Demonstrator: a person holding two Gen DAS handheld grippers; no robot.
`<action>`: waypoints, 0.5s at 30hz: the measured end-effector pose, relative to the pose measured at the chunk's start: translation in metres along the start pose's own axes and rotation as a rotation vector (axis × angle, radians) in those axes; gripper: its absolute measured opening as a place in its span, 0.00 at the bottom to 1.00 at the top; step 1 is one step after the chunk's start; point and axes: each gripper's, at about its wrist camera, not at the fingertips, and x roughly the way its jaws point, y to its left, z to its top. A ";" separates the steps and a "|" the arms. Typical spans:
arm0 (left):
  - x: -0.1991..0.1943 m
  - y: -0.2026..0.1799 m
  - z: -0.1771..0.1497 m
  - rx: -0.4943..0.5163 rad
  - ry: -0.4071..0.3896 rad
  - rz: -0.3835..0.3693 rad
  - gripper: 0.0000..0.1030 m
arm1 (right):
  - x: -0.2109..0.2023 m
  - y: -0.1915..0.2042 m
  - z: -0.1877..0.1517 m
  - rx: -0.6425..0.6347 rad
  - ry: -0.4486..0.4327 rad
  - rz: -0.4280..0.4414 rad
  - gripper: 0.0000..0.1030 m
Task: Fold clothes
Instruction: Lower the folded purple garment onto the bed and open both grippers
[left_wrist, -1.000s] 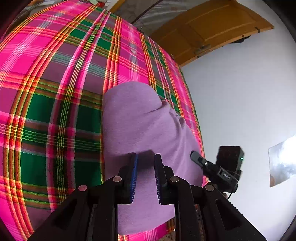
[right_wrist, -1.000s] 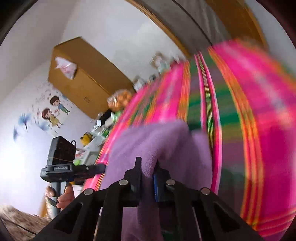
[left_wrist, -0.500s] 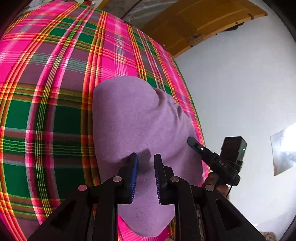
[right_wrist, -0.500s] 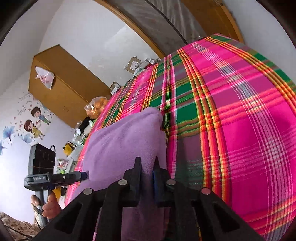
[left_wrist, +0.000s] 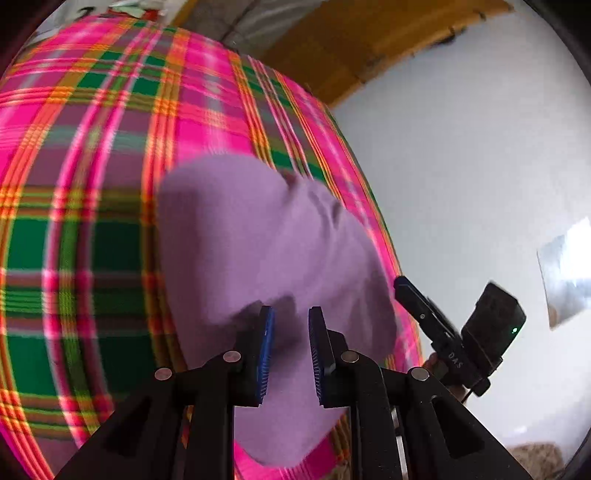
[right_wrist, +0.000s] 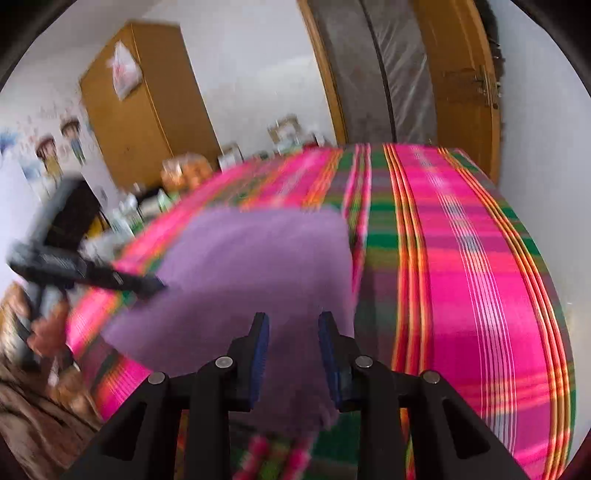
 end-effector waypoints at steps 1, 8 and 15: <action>0.002 -0.002 -0.005 0.021 0.002 0.014 0.18 | 0.002 0.000 -0.004 0.011 0.016 -0.005 0.29; 0.000 -0.008 -0.029 0.110 0.003 0.035 0.19 | -0.014 -0.013 -0.035 0.113 0.066 0.003 0.29; -0.001 -0.010 -0.038 0.132 -0.021 0.037 0.19 | -0.033 -0.019 -0.024 0.087 0.072 -0.042 0.28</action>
